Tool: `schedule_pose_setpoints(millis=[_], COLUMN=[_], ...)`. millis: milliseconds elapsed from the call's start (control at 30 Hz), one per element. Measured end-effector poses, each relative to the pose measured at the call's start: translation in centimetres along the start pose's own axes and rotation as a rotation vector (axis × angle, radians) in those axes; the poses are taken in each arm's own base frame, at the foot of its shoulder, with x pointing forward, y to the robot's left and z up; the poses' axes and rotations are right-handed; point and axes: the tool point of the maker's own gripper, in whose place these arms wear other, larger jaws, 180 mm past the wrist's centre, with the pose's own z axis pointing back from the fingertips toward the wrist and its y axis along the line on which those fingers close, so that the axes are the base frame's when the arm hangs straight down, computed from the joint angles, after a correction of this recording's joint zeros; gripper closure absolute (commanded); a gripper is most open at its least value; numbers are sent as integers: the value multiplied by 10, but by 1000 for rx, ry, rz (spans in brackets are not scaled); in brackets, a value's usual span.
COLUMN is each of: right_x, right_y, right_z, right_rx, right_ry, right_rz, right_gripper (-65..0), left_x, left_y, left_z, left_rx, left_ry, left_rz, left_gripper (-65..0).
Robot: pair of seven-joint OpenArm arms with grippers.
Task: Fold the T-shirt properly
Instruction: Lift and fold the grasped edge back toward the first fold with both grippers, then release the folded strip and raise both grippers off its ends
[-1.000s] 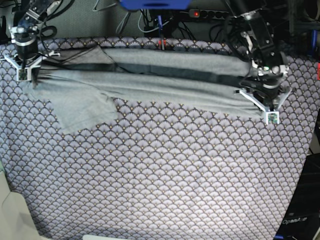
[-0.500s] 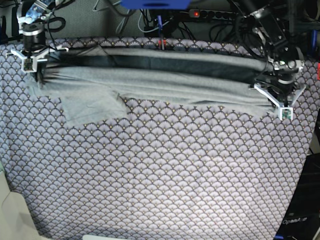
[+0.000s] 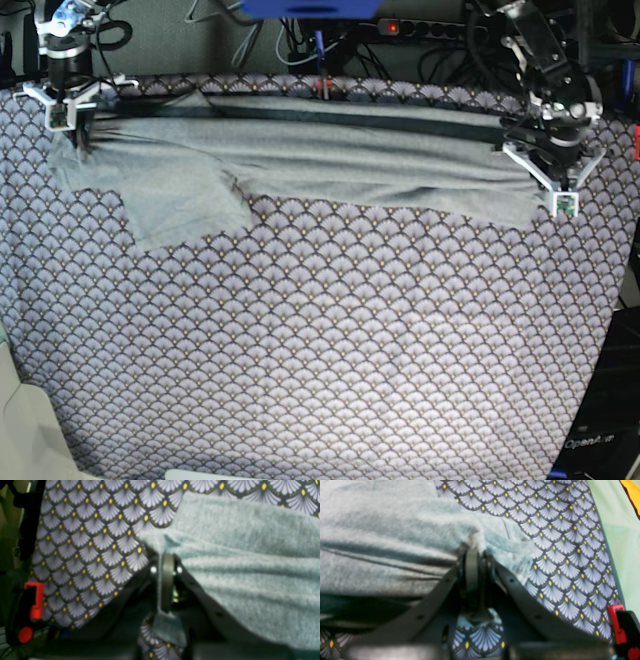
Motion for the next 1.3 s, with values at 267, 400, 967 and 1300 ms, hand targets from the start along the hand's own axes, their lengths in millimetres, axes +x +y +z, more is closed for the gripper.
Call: schedule_pose_setpoints(millis=[267, 400, 967, 1300], right_x=[1, -1, -8, -11], right_y=[-1, -1, -19, -33], right_z=[-1, -1, 7, 13], right_rx=[-2, -5, -63, -106], right_ry=[-1, 6, 29, 38], right_rz=[-1, 0, 6, 3], right_gripper=[-19, -102, -136, -136], left_x=[-3, -17, -33, -28], left_y=[-5, -7, 15, 40], left_z=[0, 6, 31, 32], left_rx=[-4, -14, -22, 21], left_ry=[9, 26, 44, 43], left_rz=[12, -11, -26, -68], left_gripper=[-37, -205, -334, -334])
